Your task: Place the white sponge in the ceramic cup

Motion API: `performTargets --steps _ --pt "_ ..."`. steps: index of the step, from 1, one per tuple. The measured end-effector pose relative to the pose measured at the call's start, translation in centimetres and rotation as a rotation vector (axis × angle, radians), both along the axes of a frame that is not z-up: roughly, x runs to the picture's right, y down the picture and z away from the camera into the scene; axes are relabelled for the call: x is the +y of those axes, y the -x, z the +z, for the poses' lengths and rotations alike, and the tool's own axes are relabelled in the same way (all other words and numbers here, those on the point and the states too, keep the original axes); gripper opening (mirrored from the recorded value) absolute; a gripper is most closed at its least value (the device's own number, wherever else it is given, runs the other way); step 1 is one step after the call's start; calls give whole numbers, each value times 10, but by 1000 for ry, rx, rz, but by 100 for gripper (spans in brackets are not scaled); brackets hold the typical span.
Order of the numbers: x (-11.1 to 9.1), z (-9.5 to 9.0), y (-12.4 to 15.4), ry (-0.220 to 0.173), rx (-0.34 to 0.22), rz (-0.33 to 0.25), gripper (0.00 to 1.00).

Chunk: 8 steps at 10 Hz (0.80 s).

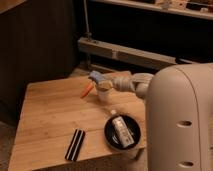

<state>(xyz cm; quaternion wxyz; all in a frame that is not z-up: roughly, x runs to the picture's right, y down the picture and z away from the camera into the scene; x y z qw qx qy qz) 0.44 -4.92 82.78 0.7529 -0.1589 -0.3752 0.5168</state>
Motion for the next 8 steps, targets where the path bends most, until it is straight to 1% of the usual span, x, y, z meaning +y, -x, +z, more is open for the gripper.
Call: performTargets --steps 3,8 --pt "2 -3 -7 -6 7 -13 0" --pt "8 -2 -16 2 27 -35 0"
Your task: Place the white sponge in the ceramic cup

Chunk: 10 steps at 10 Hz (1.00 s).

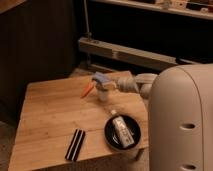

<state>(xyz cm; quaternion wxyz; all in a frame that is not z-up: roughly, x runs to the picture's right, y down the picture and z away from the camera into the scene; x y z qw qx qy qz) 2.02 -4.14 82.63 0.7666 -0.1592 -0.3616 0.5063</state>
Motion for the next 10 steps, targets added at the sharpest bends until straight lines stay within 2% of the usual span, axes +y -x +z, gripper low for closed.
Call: performTargets --steps 4,8,10 --pt "4 1 -1 5 11 -20 2" --pt "9 4 -3 12 25 -27 43" --pt "10 5 -4 11 33 -30 59"
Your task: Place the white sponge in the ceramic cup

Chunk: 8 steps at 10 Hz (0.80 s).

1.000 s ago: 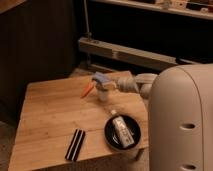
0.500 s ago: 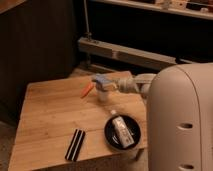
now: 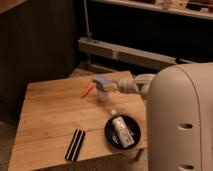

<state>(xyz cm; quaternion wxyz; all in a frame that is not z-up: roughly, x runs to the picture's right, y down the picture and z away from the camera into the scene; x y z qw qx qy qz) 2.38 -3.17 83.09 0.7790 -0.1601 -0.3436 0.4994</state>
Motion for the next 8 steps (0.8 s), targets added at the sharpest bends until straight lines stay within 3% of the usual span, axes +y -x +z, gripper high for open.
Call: performTargets --steps 1,8 --pt "1 0 1 0 2 -2 66" --pt "5 1 5 4 11 -19 66"
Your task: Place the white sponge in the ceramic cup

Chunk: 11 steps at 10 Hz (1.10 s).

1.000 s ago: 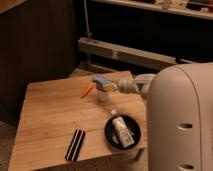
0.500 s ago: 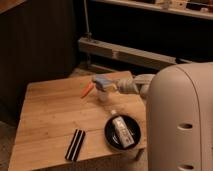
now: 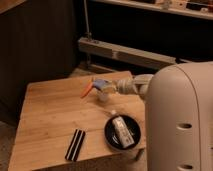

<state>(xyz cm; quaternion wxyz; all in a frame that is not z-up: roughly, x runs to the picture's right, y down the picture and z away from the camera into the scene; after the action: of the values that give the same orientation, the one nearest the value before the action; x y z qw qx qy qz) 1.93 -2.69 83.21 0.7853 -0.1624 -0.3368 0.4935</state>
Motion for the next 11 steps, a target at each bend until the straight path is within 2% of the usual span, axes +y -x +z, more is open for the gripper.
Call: performTargets --steps 11 --pt "0 0 1 7 -1 12 66"
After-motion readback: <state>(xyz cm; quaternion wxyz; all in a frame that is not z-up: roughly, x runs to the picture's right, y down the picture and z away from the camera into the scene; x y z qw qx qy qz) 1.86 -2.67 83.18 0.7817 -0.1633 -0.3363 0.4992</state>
